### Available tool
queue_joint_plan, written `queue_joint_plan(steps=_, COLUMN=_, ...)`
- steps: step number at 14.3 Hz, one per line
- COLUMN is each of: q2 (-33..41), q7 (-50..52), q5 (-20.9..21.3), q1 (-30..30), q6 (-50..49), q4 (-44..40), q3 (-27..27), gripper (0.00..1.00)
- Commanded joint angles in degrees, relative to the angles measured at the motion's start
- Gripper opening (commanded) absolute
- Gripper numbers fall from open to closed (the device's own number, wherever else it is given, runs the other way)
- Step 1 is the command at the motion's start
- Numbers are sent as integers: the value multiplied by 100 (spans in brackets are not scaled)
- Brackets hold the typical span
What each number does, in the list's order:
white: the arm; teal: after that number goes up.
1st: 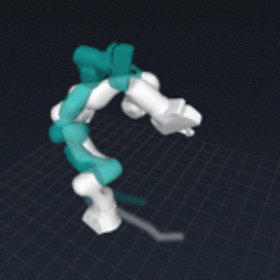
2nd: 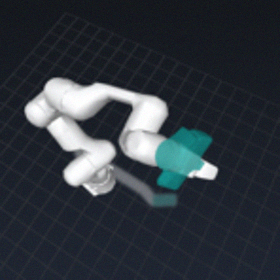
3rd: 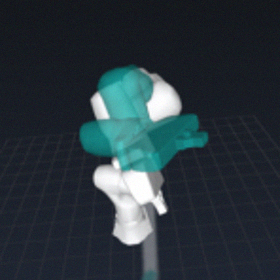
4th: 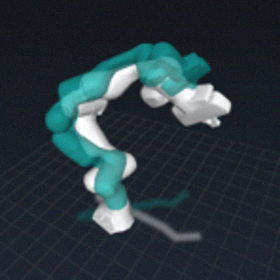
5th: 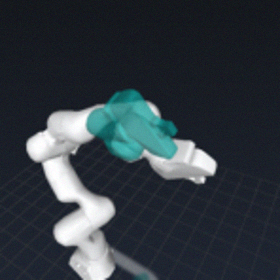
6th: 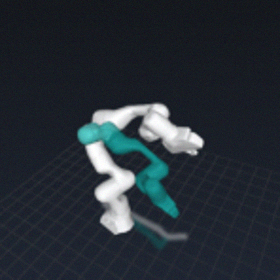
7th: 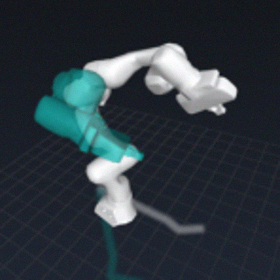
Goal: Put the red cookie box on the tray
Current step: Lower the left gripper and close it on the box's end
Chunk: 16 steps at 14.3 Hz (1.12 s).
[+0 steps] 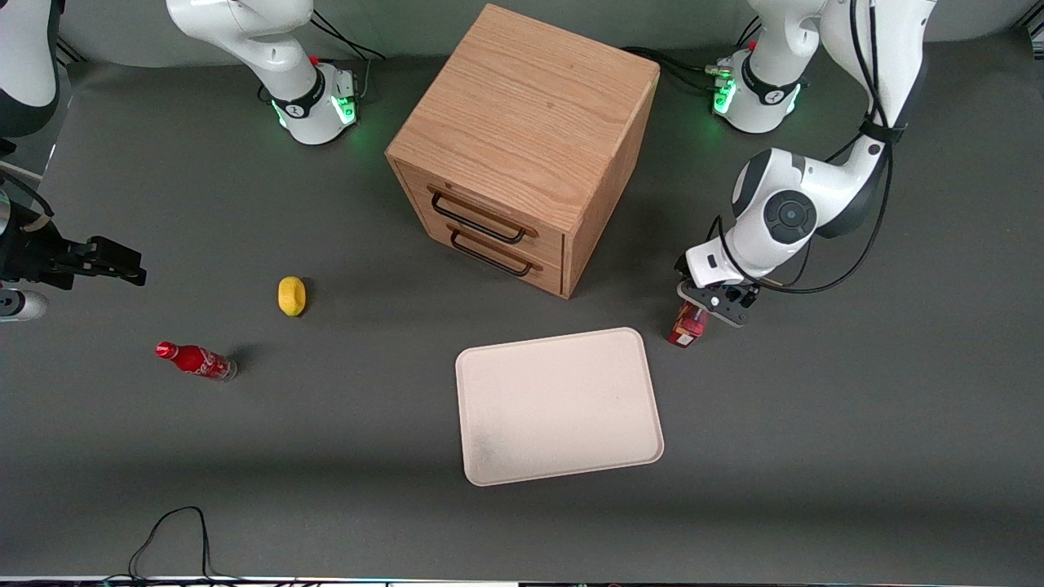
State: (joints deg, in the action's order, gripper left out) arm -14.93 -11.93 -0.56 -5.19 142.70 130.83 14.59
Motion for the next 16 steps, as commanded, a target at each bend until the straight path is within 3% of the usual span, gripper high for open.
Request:
queue_joint_plan(steps=1, q2=34, q7=-117, q5=12, q1=18, q6=117, q4=74, q3=-9, gripper=100)
queue_joint_plan(steps=2, q2=34, q7=-117, q5=12, q1=18, q6=117, q4=74, q3=-9, gripper=90)
queue_joint_plan(steps=3, q2=52, q7=-91, q5=12, q1=18, q6=117, q4=74, q3=-18, gripper=1)
queue_joint_plan(steps=16, q2=279, q7=-143, q5=38, q1=53, q6=-267, q4=-48, q3=-35, gripper=0)
